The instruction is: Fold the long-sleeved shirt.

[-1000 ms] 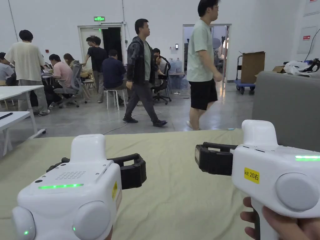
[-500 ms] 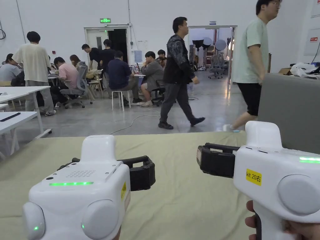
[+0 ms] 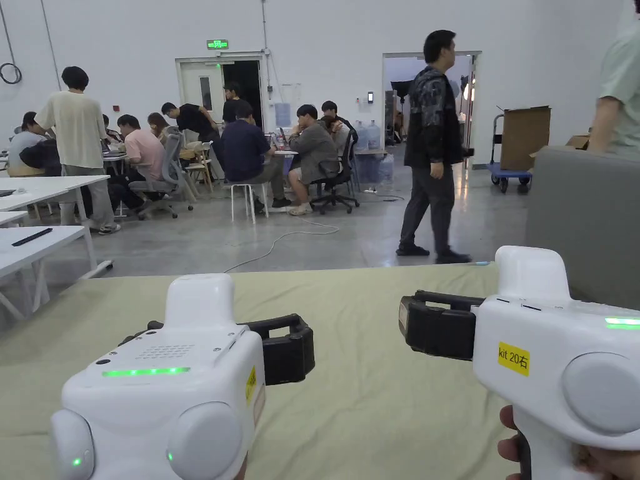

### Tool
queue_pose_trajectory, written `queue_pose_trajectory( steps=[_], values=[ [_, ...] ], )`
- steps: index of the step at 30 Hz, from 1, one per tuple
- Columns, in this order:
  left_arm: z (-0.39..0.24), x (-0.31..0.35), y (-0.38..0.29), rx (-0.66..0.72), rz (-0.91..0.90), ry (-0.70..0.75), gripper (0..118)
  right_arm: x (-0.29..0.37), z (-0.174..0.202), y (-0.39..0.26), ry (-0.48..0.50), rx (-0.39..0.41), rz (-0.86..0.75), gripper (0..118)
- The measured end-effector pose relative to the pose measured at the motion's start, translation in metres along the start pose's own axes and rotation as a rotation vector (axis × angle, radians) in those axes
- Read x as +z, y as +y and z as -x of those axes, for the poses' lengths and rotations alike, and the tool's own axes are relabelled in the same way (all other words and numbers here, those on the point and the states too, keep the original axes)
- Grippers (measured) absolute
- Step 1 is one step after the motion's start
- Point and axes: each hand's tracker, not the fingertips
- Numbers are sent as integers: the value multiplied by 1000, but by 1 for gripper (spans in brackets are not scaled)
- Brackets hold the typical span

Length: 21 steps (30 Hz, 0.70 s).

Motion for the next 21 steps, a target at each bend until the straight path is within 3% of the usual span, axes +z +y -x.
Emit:
queue_pose_trajectory(
  steps=[21],
  values=[
    [4, -6, -5, 14, 18, -1, 118, -6, 1, -4, -11, -6, 15, 118]
  ],
)
